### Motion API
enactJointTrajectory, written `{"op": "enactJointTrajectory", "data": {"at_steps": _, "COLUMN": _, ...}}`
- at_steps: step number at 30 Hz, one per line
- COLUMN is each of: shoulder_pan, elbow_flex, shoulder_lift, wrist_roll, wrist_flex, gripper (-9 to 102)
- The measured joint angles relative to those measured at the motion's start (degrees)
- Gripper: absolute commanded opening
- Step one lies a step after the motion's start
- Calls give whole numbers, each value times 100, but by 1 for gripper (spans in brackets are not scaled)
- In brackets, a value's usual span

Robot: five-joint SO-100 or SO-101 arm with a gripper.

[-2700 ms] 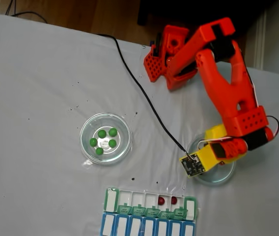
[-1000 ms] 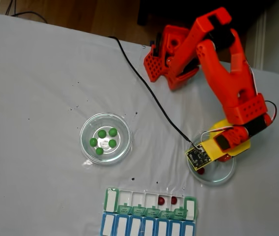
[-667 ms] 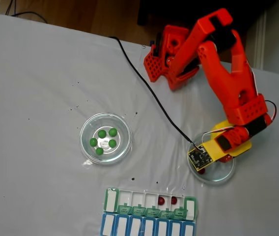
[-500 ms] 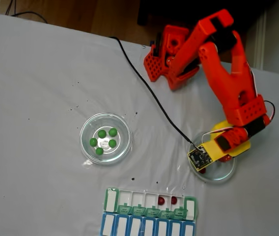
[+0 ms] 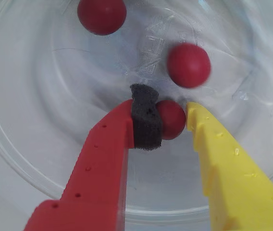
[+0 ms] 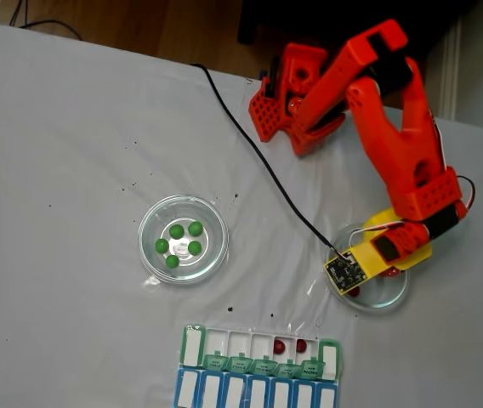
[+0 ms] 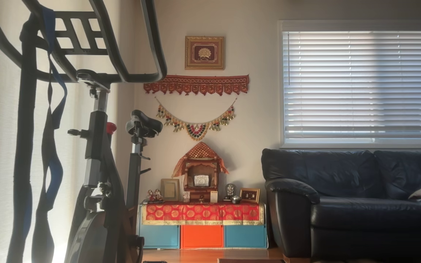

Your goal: Sort medicines into box.

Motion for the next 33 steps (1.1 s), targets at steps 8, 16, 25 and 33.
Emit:
{"op": "enactJointTrajectory", "data": {"at_steps": 8, "shoulder_pan": -44, "elbow_flex": -202, "shoulder_lift": -9, "wrist_roll": 0, "wrist_flex": 308, "gripper": 10}}
{"op": "enactJointTrajectory", "data": {"at_steps": 16, "shoulder_pan": -70, "elbow_flex": -589, "shoulder_lift": -158, "wrist_roll": 0, "wrist_flex": 677, "gripper": 9}}
{"op": "enactJointTrajectory", "data": {"at_steps": 25, "shoulder_pan": -158, "elbow_flex": -879, "shoulder_lift": -554, "wrist_roll": 9, "wrist_flex": 694, "gripper": 15}}
{"op": "enactJointTrajectory", "data": {"at_steps": 33, "shoulder_pan": -158, "elbow_flex": -879, "shoulder_lift": -650, "wrist_roll": 9, "wrist_flex": 703, "gripper": 17}}
